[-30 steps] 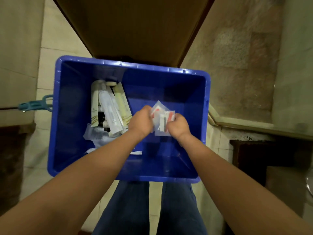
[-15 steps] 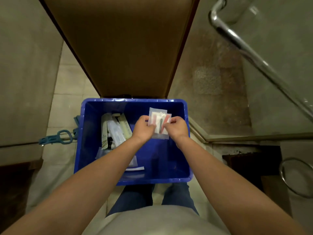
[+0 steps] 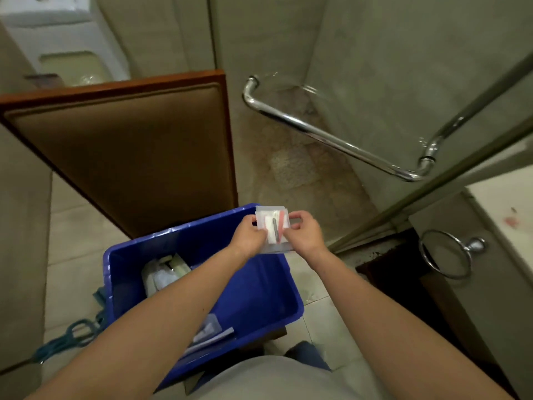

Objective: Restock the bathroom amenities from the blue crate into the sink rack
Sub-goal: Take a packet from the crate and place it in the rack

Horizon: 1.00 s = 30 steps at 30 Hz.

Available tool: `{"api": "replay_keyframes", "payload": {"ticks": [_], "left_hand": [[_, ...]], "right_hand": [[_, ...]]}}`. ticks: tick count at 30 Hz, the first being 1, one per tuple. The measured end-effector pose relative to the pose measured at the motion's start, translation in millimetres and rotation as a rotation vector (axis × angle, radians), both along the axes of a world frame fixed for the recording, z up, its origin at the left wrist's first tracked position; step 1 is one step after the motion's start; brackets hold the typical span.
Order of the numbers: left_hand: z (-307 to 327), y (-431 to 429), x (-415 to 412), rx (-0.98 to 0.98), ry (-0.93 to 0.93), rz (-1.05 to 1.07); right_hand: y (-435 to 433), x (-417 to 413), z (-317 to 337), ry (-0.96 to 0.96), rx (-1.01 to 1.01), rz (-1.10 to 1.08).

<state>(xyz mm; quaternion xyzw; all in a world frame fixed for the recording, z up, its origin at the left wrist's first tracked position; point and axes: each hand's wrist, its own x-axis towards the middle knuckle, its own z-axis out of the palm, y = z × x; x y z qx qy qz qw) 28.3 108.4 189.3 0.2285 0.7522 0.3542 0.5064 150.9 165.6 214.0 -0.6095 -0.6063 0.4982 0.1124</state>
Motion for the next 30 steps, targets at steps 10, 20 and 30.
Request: {"api": "replay_keyframes", "payload": {"ticks": [10,20,30], "left_hand": [[33.7,21.2,92.7,0.174,0.230,-0.257],[79.3,-2.6,236.7,0.331,0.419,-0.817],[122.0,-44.3,375.3,0.548,0.730,-1.295]], "right_hand": [[-7.7,119.3,37.8,0.011,0.137,-0.023],[-72.2,274.1,76.0,-0.110,0.235,-0.117],[-148.6,410.1,96.2,-0.198,0.341,-0.314]]}}
